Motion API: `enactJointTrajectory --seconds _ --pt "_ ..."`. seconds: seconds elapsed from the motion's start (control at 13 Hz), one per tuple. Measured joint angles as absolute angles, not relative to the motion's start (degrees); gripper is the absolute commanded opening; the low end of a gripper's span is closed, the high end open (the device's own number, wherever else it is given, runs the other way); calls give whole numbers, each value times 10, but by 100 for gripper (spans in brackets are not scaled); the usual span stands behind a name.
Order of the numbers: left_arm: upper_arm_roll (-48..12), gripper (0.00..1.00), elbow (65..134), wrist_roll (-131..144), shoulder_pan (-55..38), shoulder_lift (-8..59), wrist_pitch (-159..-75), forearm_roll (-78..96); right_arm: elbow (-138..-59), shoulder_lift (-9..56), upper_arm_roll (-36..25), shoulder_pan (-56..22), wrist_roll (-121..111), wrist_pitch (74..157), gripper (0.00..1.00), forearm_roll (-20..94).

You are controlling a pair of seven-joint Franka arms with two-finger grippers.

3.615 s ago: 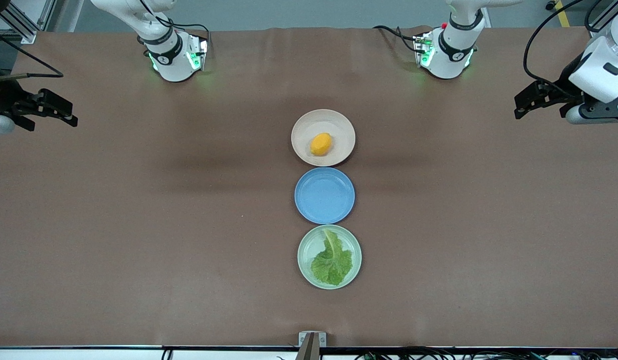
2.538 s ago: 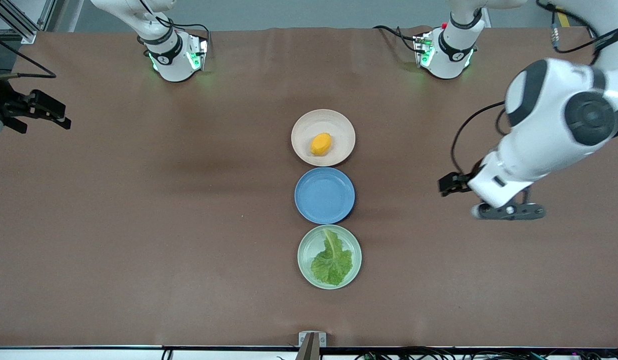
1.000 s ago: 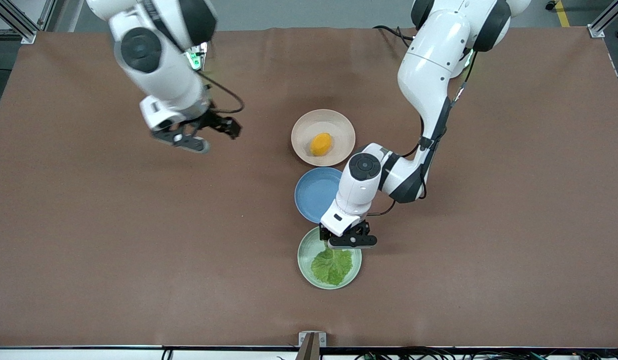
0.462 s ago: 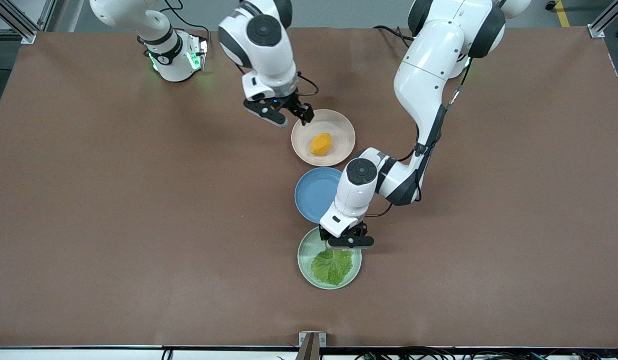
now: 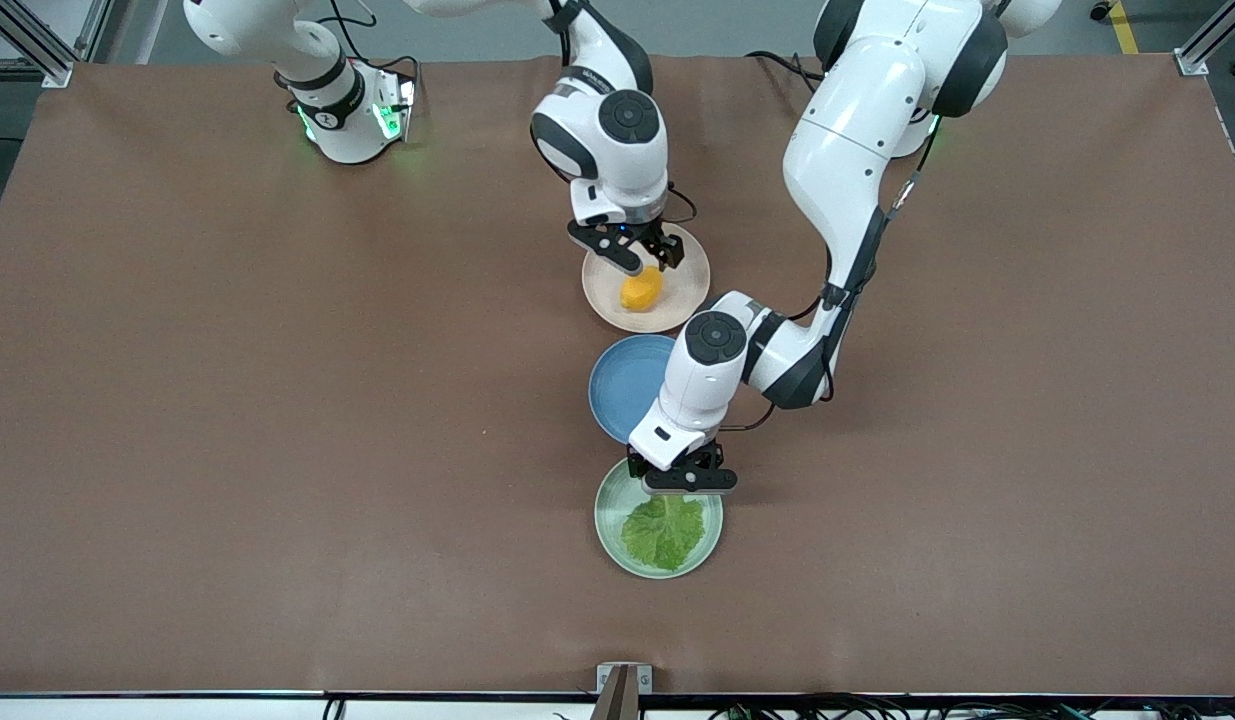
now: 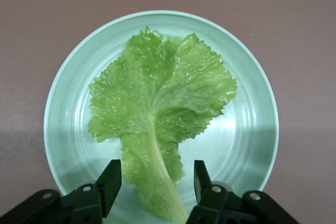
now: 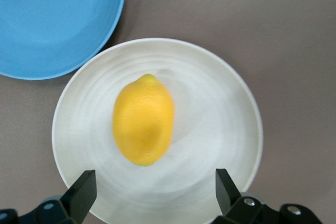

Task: Pick lemon and lettuce from plates
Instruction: 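Lower the left gripper onto the lettuce while the right gripper reaches the lemon, then close the left gripper on the lettuce while the right gripper grasps the lemon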

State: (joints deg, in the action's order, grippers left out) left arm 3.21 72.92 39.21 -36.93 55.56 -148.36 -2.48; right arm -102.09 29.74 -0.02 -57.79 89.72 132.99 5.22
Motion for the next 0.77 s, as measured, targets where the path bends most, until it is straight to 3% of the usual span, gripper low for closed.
enactJointTrajectory --seconds 0.31,0.77 --pt "32 60 729 392 -369 562 -1484 -25 -998 333 -1 -583 898 1351 100 36" --pt "32 36 729 392 -369 567 -1487 -25 -994 365 -3 -584 899 1376 99 9"
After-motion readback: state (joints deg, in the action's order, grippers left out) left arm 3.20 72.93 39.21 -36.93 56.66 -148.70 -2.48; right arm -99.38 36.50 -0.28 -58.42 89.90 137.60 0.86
